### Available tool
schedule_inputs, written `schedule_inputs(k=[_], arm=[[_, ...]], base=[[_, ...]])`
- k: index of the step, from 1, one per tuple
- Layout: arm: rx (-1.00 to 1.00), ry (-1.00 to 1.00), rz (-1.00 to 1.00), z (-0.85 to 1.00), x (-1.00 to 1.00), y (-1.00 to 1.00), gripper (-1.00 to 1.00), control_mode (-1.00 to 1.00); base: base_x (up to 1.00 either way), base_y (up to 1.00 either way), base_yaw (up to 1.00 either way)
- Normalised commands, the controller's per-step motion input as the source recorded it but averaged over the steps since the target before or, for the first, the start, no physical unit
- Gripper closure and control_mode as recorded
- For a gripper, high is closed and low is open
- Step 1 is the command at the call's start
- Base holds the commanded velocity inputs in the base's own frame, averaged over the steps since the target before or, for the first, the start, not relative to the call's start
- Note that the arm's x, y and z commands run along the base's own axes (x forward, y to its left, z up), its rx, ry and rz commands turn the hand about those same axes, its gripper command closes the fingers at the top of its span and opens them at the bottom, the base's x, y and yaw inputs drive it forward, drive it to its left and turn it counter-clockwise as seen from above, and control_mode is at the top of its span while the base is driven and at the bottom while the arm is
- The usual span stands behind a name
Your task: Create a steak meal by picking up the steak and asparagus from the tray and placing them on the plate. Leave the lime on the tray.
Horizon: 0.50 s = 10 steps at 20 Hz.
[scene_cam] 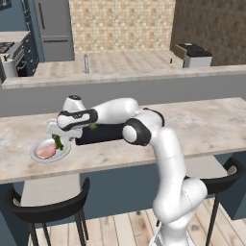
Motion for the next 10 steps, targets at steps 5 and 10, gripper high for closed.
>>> schedule_inputs(k=[5,10], arm=[[0.0,-0.03,0.0,0.64,-0.67,-0.25,-1.0,-1.0],[0.0,-0.01,0.0,0.64,-0.81,-0.34,-1.0,-1.0]], base=[[0.0,0.0,0.0],[0.0,0.0,0.0]])
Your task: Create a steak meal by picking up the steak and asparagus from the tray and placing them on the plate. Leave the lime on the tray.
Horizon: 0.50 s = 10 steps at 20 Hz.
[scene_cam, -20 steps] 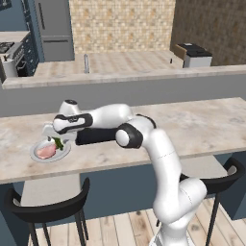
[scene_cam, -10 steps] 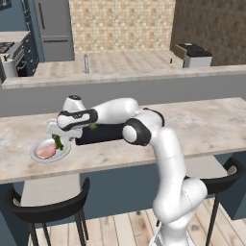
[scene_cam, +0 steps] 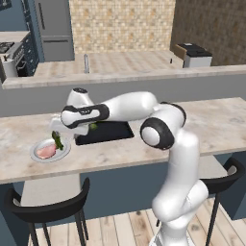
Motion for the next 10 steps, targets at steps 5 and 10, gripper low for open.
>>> schedule_inputs(k=[5,10], arm=[[0.0,0.0,0.0,0.52,-0.74,-0.64,-1.0,-1.0],[0.0,-0.05,0.0,0.48,-0.44,-0.81,-1.0,-1.0]], base=[[0.0,0.0,0.0],[0.0,0.0,0.0]])
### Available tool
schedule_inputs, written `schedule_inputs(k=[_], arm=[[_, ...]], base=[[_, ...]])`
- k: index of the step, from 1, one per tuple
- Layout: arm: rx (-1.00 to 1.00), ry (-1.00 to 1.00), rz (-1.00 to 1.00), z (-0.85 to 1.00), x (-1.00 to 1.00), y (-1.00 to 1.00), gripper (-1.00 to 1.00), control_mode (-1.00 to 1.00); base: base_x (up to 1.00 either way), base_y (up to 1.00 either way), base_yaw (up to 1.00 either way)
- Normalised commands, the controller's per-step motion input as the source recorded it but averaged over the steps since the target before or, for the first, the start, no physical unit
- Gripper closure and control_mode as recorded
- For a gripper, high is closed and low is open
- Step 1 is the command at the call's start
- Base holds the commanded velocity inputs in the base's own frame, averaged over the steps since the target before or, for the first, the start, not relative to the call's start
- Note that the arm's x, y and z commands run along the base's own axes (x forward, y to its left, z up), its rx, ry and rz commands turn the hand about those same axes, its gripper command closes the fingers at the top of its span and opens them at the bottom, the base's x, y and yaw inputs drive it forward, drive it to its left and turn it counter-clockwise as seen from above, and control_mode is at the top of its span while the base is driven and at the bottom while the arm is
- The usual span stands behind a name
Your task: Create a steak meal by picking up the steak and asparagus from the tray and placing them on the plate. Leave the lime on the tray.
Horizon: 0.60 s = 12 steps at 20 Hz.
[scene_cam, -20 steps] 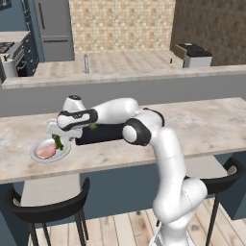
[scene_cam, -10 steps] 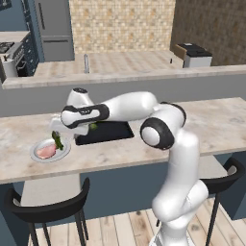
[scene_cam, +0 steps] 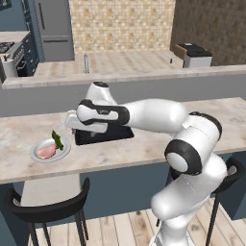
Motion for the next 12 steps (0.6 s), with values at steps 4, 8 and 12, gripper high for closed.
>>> schedule_inputs(k=[4,8,12], arm=[[0.0,-0.07,0.01,0.26,-0.29,-0.65,-1.0,-1.0],[0.01,-0.02,0.02,0.0,-0.19,-0.67,-1.0,-1.0],[0.02,0.0,0.01,0.0,-0.17,-0.69,-1.0,-1.0]], base=[[0.0,0.0,0.0],[0.0,0.0,0.0],[0.0,0.0,0.0]])
